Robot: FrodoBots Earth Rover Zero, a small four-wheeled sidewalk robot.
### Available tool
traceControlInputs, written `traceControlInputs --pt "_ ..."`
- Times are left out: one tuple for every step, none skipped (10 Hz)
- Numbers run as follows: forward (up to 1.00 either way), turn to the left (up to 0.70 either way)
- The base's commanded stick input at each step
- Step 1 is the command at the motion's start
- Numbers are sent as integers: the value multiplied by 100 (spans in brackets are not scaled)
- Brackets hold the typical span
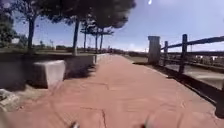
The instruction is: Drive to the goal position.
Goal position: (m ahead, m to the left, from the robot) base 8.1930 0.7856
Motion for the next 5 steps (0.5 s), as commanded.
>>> traceControlInputs --pt "100 -24" --pt "100 0" --pt "100 0" --pt "100 0" --pt "100 0"
